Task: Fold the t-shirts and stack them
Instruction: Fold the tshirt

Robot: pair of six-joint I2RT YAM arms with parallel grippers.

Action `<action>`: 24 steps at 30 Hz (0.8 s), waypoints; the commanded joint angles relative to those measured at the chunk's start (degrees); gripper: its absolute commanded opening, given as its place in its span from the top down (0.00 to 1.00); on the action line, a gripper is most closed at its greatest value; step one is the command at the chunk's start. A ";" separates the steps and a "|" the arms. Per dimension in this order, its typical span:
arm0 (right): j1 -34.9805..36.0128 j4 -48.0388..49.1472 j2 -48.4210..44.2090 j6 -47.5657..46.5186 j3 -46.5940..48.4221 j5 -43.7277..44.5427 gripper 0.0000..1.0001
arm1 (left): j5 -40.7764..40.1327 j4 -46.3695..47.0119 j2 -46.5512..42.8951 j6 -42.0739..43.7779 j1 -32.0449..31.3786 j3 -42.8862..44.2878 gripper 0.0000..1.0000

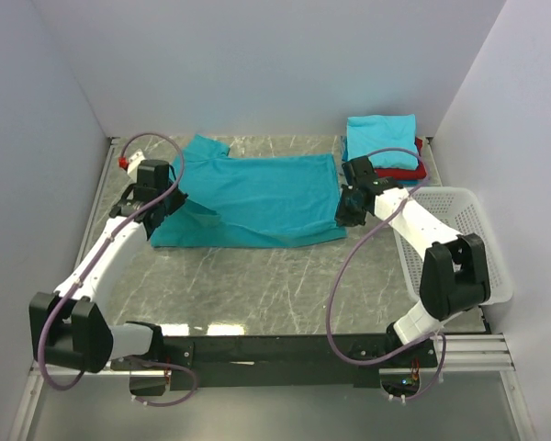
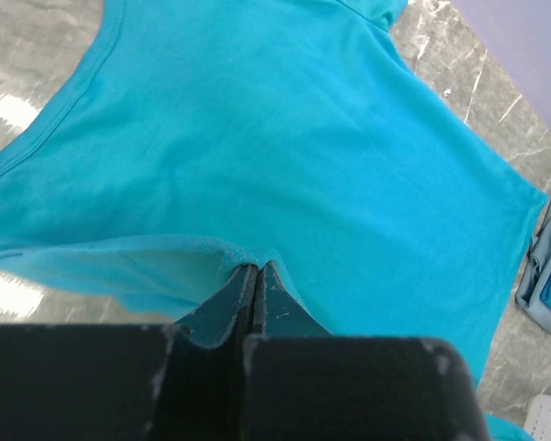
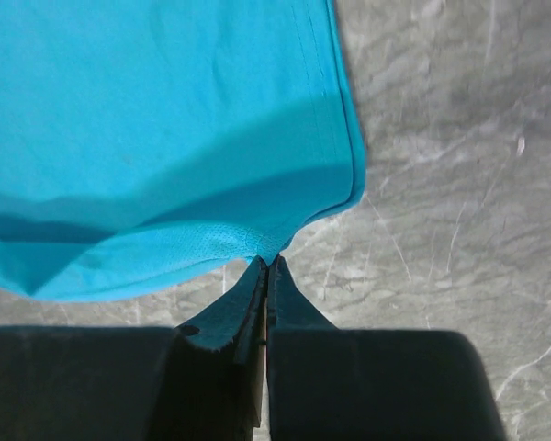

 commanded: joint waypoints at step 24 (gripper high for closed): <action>-3.19 0.04 10.59 -0.02 11.26 0.52 0.99 | 7.58 12.84 18.15 7.16 4.04 10.75 1.00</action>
